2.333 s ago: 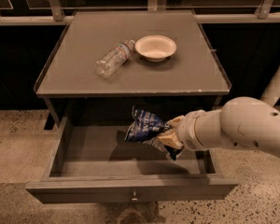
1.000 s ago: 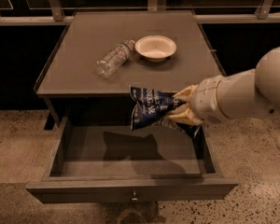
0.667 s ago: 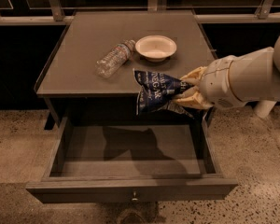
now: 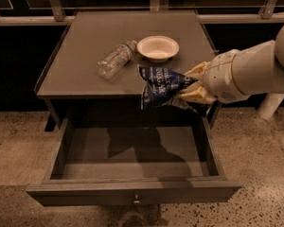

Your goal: Pick blue chip bag from top drawer and place on counter

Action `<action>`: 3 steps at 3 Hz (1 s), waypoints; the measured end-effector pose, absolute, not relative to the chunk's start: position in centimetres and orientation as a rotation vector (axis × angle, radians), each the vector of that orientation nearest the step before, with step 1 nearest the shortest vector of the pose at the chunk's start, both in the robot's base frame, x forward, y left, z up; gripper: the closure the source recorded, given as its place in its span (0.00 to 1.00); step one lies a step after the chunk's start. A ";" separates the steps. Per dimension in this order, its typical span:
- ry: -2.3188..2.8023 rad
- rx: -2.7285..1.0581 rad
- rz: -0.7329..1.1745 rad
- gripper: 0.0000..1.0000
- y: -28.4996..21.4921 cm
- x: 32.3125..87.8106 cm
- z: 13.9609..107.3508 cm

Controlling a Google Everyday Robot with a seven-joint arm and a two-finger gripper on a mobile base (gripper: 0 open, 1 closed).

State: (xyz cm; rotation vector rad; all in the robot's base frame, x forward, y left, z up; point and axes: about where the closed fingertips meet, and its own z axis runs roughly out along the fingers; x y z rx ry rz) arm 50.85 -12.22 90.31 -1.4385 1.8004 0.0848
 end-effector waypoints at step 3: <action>1.830 -1.450 0.003 1.00 -16.6 61.1 91.2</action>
Offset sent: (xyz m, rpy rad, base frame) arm 0.1129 -0.0484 0.0104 -0.0689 -0.0066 -0.0126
